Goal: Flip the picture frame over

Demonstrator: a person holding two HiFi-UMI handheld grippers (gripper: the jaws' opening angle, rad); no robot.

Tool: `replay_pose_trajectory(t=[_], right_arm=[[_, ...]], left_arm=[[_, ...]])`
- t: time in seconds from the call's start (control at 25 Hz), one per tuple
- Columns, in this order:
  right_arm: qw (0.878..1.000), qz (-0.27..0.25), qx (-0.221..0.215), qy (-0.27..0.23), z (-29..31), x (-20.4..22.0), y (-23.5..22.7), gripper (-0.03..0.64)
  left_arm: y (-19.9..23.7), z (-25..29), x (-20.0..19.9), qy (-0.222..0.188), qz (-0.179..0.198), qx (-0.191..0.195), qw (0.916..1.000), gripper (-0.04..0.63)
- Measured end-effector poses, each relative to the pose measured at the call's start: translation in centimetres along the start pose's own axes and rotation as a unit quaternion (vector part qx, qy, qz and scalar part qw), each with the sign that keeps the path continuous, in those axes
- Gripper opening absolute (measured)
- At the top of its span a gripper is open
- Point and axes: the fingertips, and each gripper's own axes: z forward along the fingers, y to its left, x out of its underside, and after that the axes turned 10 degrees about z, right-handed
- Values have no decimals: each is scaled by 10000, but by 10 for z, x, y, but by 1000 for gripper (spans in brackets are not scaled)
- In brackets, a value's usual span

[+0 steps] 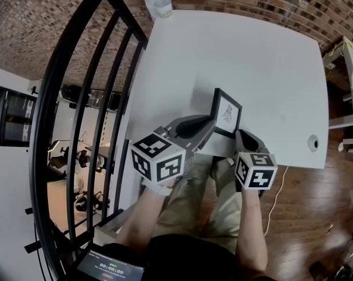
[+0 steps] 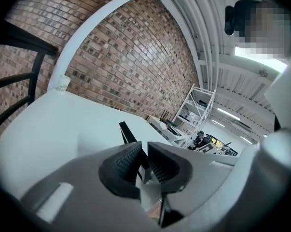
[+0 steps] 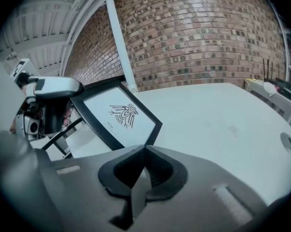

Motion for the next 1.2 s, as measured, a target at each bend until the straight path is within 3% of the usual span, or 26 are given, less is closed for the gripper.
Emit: replay_pose_trajectory(t=[0.24, 1.2], right_arm=[[9999, -105, 14, 134, 0, 2, -3, -8], [9993, 243, -293, 21, -12, -3, -16, -8]], left_arm=[[-20, 9, -8, 1, 266, 188, 9995, 11], [-71, 49, -20, 50, 818, 731, 9940, 11]])
